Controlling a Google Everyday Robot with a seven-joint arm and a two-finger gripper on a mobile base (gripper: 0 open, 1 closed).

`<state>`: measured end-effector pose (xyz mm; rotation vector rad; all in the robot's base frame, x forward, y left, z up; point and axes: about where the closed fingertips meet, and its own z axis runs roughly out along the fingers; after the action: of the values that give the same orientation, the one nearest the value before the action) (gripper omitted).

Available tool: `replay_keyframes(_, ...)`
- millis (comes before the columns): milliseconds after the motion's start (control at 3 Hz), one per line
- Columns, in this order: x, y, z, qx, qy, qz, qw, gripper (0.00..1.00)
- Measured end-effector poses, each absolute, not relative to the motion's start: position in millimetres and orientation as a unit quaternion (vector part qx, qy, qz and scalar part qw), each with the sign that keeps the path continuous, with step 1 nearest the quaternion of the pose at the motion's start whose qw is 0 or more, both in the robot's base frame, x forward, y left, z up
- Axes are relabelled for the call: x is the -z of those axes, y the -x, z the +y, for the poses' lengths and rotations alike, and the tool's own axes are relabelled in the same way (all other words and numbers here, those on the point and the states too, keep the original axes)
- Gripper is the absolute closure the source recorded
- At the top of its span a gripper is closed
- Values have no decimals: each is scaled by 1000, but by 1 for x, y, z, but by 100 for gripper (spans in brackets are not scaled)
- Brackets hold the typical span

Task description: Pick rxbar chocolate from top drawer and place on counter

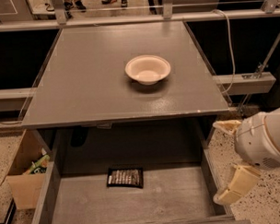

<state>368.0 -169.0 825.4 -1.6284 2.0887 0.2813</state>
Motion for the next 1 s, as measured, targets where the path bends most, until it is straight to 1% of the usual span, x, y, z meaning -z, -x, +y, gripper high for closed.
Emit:
replay_keyframes(333, -822, -368, -167, -105, 593, 762, 239, 0)
replay_keyframes(667, -799, -368, -154, -126, 583, 764, 246, 0)
replay_keyframes(1000, -740, -372, -115, -166, 582, 763, 227, 0)
